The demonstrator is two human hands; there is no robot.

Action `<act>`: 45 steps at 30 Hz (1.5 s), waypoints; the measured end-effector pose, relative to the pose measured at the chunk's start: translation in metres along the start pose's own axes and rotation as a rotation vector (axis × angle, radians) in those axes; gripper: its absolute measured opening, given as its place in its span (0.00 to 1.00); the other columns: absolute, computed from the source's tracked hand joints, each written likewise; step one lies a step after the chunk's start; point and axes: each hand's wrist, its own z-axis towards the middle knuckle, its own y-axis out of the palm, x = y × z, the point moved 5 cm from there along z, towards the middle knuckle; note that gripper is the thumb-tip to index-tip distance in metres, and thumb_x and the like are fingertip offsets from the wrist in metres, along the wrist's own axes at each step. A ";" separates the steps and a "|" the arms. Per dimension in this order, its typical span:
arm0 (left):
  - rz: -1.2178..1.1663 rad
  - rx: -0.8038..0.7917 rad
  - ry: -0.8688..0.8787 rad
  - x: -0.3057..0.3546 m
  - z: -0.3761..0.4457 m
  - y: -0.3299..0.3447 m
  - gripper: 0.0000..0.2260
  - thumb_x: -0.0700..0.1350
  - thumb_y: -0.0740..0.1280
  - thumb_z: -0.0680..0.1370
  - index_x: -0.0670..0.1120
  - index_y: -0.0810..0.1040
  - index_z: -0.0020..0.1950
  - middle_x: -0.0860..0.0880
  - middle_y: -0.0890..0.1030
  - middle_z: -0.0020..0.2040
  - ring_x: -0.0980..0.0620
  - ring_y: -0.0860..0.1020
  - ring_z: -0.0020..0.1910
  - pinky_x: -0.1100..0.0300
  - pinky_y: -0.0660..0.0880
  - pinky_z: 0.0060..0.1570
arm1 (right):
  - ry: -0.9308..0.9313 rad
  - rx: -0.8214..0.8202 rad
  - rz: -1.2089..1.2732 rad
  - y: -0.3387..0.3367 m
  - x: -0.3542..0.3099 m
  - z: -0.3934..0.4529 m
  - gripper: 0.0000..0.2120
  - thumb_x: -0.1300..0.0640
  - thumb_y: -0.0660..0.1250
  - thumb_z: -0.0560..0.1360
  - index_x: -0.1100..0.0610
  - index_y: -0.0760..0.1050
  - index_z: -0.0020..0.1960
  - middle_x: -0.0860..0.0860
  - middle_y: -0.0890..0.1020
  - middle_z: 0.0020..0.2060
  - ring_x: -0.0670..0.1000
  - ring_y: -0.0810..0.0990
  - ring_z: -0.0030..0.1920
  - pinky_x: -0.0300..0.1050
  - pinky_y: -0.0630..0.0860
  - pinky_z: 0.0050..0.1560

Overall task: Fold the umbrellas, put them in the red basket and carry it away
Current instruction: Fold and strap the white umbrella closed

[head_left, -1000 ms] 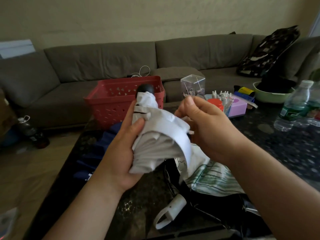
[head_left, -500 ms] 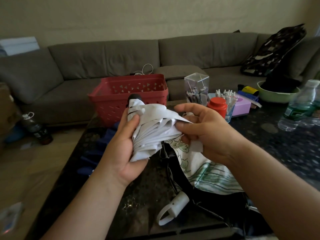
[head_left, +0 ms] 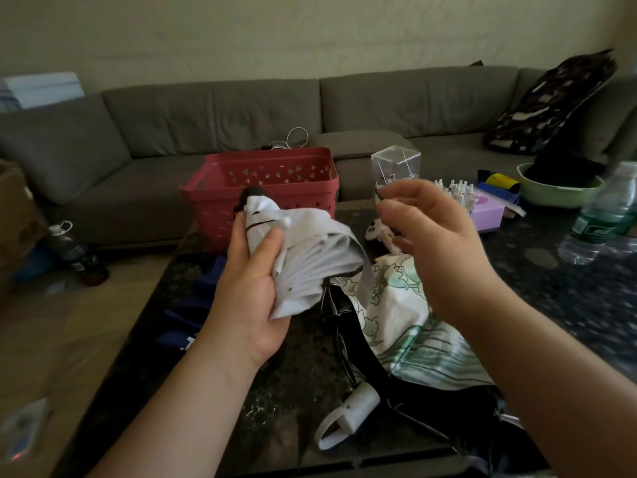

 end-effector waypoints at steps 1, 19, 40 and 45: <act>0.049 0.021 0.057 0.003 -0.003 0.002 0.26 0.46 0.69 0.83 0.67 0.69 0.77 0.49 0.83 0.68 0.43 0.85 0.62 0.39 0.81 0.60 | -0.084 -0.019 -0.050 0.001 -0.008 -0.001 0.05 0.54 0.72 0.76 0.47 0.83 0.51 0.45 0.84 0.43 0.45 0.82 0.45 0.41 0.79 0.47; 0.144 -0.265 0.102 0.009 -0.010 0.014 0.27 0.45 0.63 0.85 0.64 0.62 0.82 0.45 0.74 0.77 0.38 0.77 0.73 0.32 0.72 0.71 | 0.036 -0.446 -0.063 0.022 0.005 -0.015 0.24 0.71 0.75 0.74 0.51 0.79 0.64 0.56 0.86 0.53 0.61 0.86 0.54 0.65 0.82 0.59; 0.197 -0.519 -0.041 -0.023 -0.046 0.050 0.39 0.36 0.68 0.78 0.63 0.60 0.83 0.45 0.74 0.78 0.40 0.75 0.74 0.35 0.70 0.73 | 0.462 -0.722 0.235 0.032 0.014 -0.014 0.12 0.58 0.71 0.73 0.64 0.80 0.54 0.60 0.85 0.45 0.59 0.86 0.45 0.52 0.84 0.47; 0.212 -0.498 -0.048 -0.026 -0.044 0.054 0.36 0.43 0.68 0.81 0.66 0.58 0.83 0.48 0.71 0.80 0.44 0.73 0.77 0.36 0.65 0.78 | 0.367 -0.475 0.006 0.024 0.006 -0.007 0.10 0.60 0.79 0.72 0.63 0.84 0.50 0.59 0.88 0.44 0.59 0.88 0.46 0.58 0.85 0.54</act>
